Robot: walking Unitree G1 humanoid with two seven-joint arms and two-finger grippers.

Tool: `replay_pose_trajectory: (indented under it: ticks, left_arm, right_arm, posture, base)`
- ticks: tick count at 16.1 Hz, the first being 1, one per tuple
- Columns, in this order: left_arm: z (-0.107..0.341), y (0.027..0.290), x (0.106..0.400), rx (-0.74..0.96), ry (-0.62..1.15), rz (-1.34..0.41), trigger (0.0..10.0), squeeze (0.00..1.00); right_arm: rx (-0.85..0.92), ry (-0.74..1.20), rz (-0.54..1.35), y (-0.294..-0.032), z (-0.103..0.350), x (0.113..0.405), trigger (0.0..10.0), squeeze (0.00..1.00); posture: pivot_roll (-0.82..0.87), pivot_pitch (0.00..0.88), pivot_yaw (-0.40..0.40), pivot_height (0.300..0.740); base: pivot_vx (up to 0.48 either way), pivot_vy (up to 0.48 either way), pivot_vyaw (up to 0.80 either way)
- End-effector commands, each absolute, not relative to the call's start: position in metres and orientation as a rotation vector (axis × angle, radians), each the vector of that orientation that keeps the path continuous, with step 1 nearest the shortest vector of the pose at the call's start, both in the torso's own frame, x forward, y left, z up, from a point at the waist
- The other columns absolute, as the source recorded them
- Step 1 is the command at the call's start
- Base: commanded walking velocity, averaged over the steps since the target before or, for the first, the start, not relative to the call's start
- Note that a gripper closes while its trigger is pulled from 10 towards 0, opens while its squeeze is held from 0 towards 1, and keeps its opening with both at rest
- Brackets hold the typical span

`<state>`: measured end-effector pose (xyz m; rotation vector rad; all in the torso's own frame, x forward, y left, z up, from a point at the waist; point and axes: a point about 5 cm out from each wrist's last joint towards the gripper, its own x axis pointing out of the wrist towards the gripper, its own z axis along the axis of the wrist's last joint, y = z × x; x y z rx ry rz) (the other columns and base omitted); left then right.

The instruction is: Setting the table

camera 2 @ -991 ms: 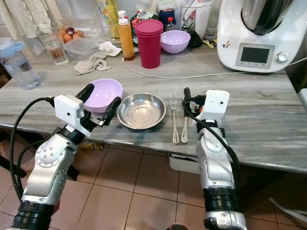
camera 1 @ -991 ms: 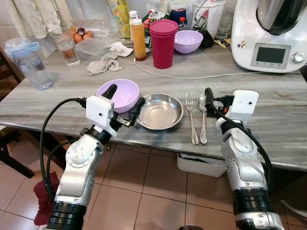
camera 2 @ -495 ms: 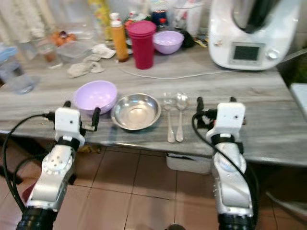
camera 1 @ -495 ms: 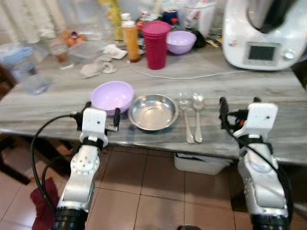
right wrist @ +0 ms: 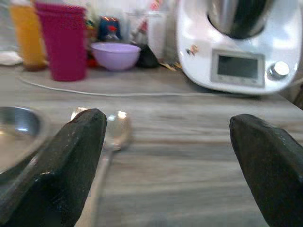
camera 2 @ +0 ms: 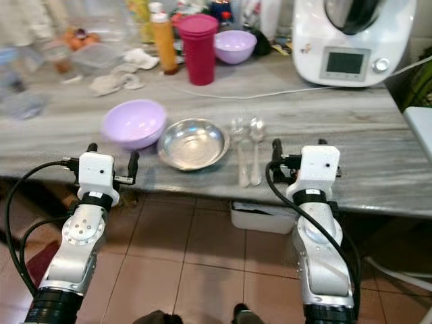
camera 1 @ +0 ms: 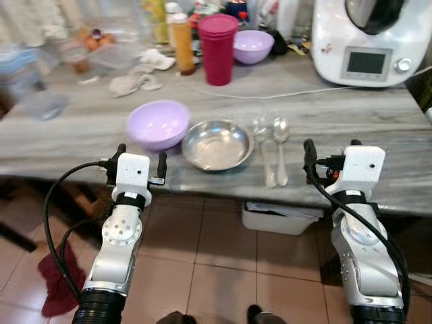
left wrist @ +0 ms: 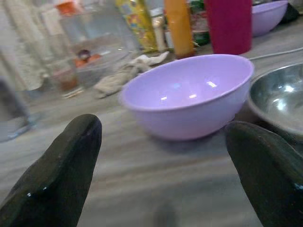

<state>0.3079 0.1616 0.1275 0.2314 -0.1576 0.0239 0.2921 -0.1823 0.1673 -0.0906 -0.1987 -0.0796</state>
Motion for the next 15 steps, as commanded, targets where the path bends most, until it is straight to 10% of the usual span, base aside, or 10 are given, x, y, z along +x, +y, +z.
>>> replay_pose_trajectory:
  ticks: [1, 15]
  left_arm:
    - [0.127, 0.161, 0.309, 0.235, -0.155, 0.021, 10.0, 0.0]
    - [0.125, 0.154, 0.304, 0.214, -0.19, -0.073, 10.0, 0.0]
  right_arm:
    - [-0.084, -0.21, -0.08, -0.183, 0.172, 0.292, 10.0, 0.0]
    - [-0.089, -0.096, -0.066, -0.177, 0.151, 0.29, 10.0, 0.0]
  posture:
    - [-0.27, 0.063, 0.069, 0.74]
    - [-0.26, 0.078, 0.068, 0.74]
  base:
    - [-0.307, 0.0, 0.0]
    - [-0.278, 0.0, 0.0]
